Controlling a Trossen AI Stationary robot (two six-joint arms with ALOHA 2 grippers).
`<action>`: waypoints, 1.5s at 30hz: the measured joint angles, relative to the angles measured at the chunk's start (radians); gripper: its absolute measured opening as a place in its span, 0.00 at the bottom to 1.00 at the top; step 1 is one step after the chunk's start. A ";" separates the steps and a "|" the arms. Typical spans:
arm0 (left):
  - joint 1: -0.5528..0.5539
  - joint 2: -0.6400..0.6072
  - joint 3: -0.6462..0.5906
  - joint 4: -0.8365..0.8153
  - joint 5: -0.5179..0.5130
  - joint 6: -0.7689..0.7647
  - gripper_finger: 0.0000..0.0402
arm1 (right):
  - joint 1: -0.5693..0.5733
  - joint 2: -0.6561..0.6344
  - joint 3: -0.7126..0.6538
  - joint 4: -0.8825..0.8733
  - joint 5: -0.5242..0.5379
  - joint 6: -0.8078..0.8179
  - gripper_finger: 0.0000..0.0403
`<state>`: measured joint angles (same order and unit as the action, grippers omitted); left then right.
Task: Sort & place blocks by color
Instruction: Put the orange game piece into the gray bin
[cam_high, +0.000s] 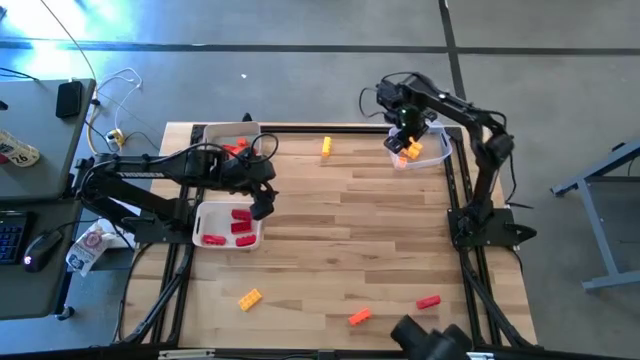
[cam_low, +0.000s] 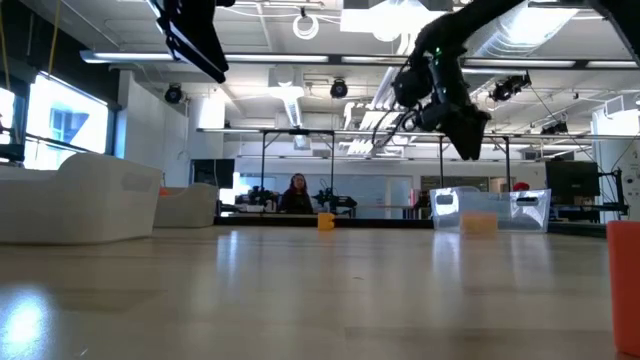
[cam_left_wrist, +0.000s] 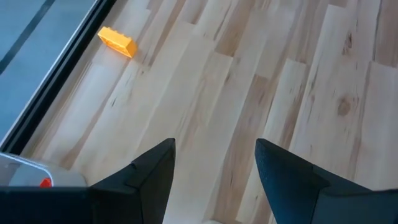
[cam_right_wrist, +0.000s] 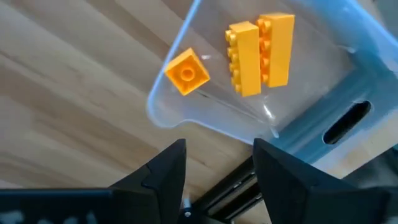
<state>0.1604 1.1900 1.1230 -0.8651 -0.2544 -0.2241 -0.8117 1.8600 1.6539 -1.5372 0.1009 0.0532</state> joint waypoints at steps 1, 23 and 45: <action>0.000 0.000 0.000 0.003 0.000 0.000 0.52 | 0.010 -0.022 0.000 0.000 -0.004 0.013 0.41; -0.007 0.092 0.000 0.005 0.019 0.016 0.52 | 0.578 -0.204 0.000 0.009 -0.073 0.157 0.41; -0.007 0.092 0.000 0.030 0.020 0.016 0.52 | 1.061 -0.203 0.000 0.231 -0.093 0.152 0.55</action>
<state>0.1535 1.2816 1.1229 -0.8349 -0.2348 -0.2077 0.2494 1.6569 1.6539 -1.3057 0.0074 0.2051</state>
